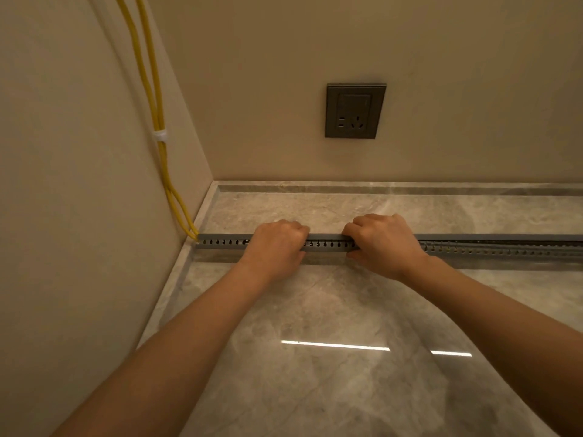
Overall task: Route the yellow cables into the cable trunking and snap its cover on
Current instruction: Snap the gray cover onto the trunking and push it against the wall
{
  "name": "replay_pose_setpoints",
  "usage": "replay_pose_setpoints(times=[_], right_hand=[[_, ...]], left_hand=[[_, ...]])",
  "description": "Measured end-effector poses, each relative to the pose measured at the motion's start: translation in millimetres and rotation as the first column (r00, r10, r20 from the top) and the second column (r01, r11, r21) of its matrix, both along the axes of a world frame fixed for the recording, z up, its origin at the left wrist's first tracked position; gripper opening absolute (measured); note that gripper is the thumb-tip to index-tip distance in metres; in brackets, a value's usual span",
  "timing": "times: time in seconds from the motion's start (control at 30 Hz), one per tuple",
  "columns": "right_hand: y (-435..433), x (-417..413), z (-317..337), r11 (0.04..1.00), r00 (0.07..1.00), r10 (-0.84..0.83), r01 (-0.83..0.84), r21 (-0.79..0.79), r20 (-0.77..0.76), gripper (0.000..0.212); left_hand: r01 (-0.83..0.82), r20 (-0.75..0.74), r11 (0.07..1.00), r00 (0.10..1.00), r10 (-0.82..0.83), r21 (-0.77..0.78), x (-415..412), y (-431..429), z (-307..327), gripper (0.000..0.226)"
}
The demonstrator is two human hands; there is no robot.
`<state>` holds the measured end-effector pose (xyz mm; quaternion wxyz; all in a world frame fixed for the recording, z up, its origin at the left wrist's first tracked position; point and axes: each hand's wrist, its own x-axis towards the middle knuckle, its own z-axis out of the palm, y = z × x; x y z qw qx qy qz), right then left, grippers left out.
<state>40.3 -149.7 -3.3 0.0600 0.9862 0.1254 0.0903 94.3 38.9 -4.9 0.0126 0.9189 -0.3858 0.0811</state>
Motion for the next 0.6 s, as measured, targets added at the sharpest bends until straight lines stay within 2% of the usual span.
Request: replay_pose_setpoints(times=[0.1, 0.2, 0.3, 0.4, 0.5, 0.6], right_hand=[[1, -2, 0, 0.998, 0.999, 0.028, -0.030, 0.049, 0.040, 0.023], [-2, -3, -1, 0.984, 0.993, 0.062, -0.077, 0.159, 0.096, 0.022], [-8, -5, -5, 0.977, 0.992, 0.067, -0.087, 0.192, 0.109, 0.027], [-12, -10, -7, 0.967, 0.987, 0.089, -0.118, 0.226, 0.135, 0.024], [-19, -16, -6, 0.948, 0.987, 0.089, -0.125, 0.292, 0.134, 0.022], [-31, -16, -7, 0.958, 0.994, 0.065, -0.087, 0.274, 0.089, 0.024]], left_hand=[[0.002, -0.039, 0.993, 0.999, -0.007, -0.115, -15, -30, 2, 0.012], [-0.069, -0.074, 0.979, 0.996, 0.055, -0.190, -27, -52, -2, 0.014], [-0.108, -0.017, 0.985, 0.994, 0.107, -0.133, -29, -56, -7, 0.016], [-0.061, 0.052, 0.997, 0.997, 0.063, -0.040, -27, -55, -7, 0.018], [-0.047, 0.055, 0.999, 0.997, 0.046, 0.005, -27, -55, -5, 0.019], [-0.058, 0.046, 0.998, 0.997, 0.057, 0.021, -27, -56, -2, 0.025]])
